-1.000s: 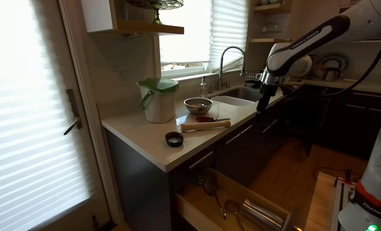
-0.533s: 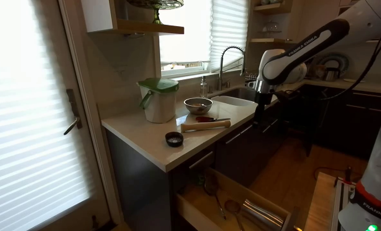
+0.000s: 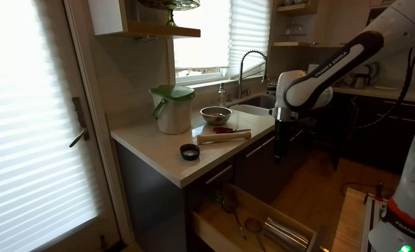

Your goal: Move the silver spatula to the left

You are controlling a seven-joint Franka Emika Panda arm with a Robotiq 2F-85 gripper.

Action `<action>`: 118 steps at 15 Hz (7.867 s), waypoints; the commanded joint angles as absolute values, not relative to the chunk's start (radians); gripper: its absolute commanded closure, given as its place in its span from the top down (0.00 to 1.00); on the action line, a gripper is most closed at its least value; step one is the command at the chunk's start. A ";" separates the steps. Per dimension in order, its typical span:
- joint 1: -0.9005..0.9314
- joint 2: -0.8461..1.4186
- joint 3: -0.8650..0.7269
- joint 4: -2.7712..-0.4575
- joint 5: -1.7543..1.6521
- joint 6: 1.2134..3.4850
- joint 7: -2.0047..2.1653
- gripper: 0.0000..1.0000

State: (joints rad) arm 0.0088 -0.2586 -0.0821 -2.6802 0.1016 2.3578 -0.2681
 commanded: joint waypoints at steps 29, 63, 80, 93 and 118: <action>0.104 0.254 0.184 -2.560 0.649 2.807 -0.022 1.00; 0.009 0.799 0.235 -2.195 0.763 3.079 -0.022 1.00; -0.047 0.841 0.276 -2.167 0.760 3.170 -0.023 0.00; -0.252 0.772 0.457 -2.279 0.741 3.164 -0.103 0.01; -0.567 0.787 0.667 -2.499 0.273 3.014 -0.380 0.01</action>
